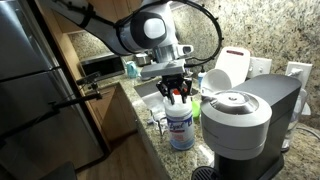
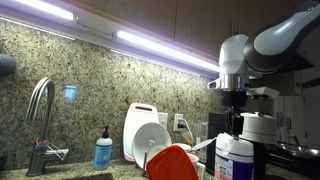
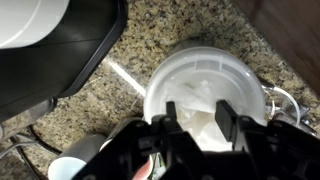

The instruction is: Place the Lysol wipe on top of the Lysol container

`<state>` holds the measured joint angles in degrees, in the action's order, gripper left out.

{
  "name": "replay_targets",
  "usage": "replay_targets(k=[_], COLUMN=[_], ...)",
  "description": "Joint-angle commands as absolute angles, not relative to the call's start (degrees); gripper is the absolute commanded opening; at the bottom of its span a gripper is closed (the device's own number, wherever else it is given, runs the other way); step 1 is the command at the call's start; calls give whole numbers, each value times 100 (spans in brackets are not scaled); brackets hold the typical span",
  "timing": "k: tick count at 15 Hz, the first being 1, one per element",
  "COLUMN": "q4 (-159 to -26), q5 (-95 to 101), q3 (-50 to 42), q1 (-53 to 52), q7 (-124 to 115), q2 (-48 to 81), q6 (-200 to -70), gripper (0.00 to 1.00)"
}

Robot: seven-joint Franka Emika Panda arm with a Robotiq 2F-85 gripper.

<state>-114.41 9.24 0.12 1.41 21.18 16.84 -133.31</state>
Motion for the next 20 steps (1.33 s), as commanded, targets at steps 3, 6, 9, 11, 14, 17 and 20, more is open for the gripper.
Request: replay_targets(k=[3, 6, 9, 11, 14, 17, 20], q4=[-11401, -11477, -11660, -11848, -12214, -12615, -12408], q5=[1200, 1236, 1115, 1047, 1010, 992, 1009], q3=[-25, -26, -18, -27, -52, -69, -76], q1=[139, 163, 224, 263, 300, 291, 260], q7=[2017, 2050, 2101, 2118, 2080, 2021, 2098], q2=[1398, 1218, 923, 681, 285, -68, 117], q6=[-13090, -13184, -13353, -13478, -13681, -13976, -13862], gripper=[72, 72, 72, 72, 72, 72, 47])
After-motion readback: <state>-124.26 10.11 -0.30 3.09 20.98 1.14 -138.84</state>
